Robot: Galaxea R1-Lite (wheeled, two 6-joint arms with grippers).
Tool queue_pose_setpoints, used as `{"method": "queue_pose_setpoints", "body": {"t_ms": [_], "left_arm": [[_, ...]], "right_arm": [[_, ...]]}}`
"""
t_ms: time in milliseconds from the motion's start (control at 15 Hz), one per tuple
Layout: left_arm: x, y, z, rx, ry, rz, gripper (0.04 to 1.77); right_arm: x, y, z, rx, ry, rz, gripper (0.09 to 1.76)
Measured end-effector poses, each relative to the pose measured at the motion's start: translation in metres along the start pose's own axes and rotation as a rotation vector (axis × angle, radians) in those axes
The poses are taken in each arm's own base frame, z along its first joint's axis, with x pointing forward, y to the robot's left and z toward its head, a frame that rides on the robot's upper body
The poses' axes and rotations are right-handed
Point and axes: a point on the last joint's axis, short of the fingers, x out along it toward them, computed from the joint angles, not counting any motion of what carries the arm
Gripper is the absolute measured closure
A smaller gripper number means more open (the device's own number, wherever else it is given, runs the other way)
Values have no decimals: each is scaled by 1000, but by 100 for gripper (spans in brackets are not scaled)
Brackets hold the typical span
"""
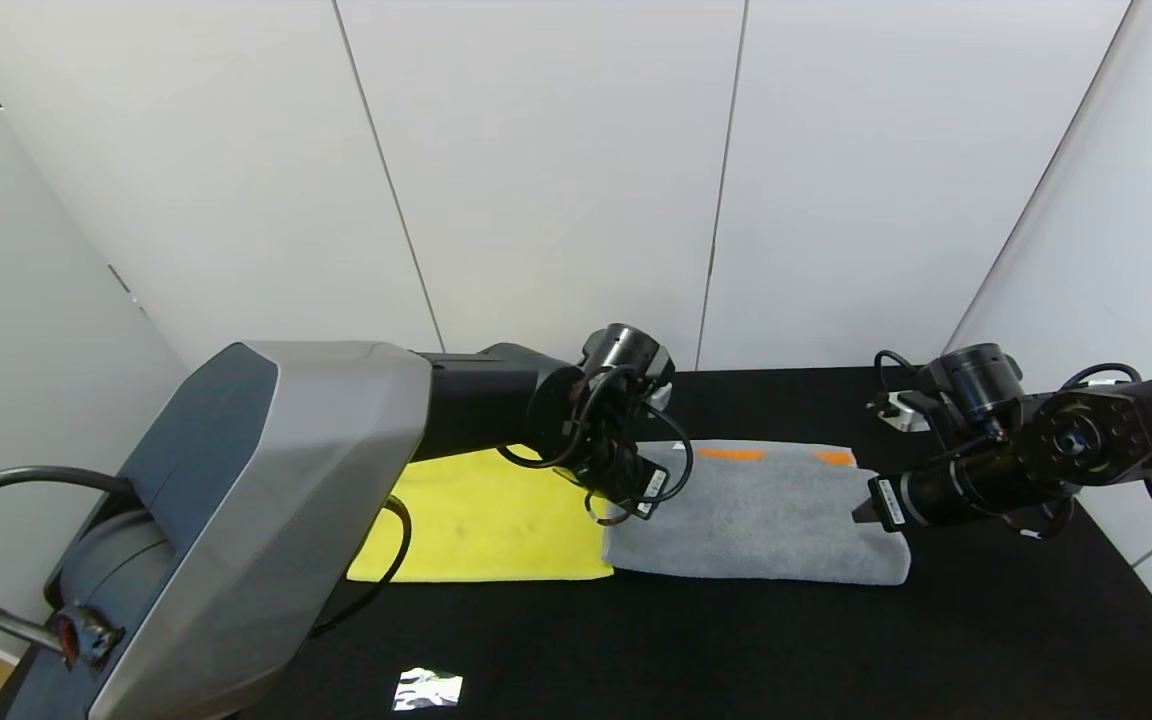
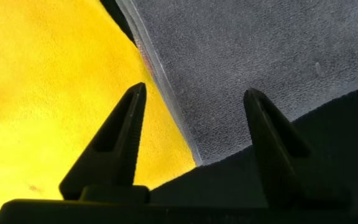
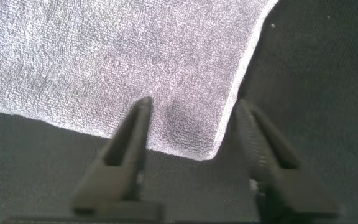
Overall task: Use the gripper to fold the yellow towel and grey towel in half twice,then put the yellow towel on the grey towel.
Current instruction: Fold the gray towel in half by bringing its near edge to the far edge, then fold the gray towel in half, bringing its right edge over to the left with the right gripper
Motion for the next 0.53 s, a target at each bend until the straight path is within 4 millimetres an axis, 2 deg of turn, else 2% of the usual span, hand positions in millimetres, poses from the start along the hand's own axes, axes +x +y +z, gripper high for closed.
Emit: {"method": "queue_pose_setpoints", "body": {"t_ms": [267,533], "left_arm": [[-3,1,0,0,7,7,43],[-14,3,-2,3,23,16,30]], "right_arm": [[-1,2,-1,8,8,3,54],[-5,5,-5,99,47,-31,38]]}}
